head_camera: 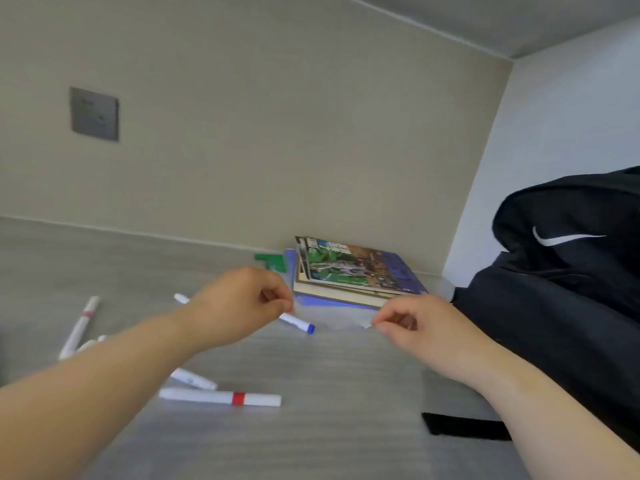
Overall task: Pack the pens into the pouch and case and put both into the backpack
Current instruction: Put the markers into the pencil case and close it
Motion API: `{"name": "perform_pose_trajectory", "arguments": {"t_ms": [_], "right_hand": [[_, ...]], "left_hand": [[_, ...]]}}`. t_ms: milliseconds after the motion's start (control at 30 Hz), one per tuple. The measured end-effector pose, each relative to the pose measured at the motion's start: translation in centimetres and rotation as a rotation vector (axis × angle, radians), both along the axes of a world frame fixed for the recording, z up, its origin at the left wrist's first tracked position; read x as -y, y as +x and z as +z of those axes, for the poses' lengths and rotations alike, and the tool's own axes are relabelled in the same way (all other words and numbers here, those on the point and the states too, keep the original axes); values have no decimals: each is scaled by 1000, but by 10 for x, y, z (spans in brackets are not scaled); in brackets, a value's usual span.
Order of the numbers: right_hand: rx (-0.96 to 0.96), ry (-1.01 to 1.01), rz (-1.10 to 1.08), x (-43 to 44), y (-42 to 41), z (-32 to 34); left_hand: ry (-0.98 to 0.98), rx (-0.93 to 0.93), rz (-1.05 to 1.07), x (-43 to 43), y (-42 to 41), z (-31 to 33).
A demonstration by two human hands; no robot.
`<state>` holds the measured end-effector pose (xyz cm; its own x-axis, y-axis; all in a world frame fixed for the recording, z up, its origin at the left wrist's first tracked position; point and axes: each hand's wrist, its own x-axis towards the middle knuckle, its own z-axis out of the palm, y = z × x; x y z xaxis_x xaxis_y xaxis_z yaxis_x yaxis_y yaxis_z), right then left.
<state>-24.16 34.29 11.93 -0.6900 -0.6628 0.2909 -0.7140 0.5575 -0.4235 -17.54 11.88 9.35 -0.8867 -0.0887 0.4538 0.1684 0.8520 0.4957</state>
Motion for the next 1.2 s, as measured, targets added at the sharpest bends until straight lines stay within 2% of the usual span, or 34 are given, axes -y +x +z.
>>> {"name": "perform_pose_trajectory", "arguments": {"t_ms": [167, 300, 367, 500, 600, 667, 833, 1200], "right_hand": [[13, 104, 181, 74, 18, -48], [100, 148, 250, 120, 27, -82], [114, 171, 262, 138, 33, -93], [111, 191, 255, 154, 46, -100], [111, 190, 234, 157, 51, -102], [77, 205, 231, 161, 53, -104], [-12, 174, 269, 178, 56, -107], [-95, 178, 311, 203, 41, -104]], "left_hand": [[36, -3, 339, 77, 80, -25], [-35, -76, 672, 120, 141, -43], [-131, -75, 822, 140, 163, -54], [-300, 138, 1057, 170, 194, -76], [-342, 310, 1160, 186, 206, -83], [-347, 387, 1173, 193, 209, -84], [-369, 380, 1108, 200, 208, -84], [-107, 317, 854, 193, 179, -81]]}}
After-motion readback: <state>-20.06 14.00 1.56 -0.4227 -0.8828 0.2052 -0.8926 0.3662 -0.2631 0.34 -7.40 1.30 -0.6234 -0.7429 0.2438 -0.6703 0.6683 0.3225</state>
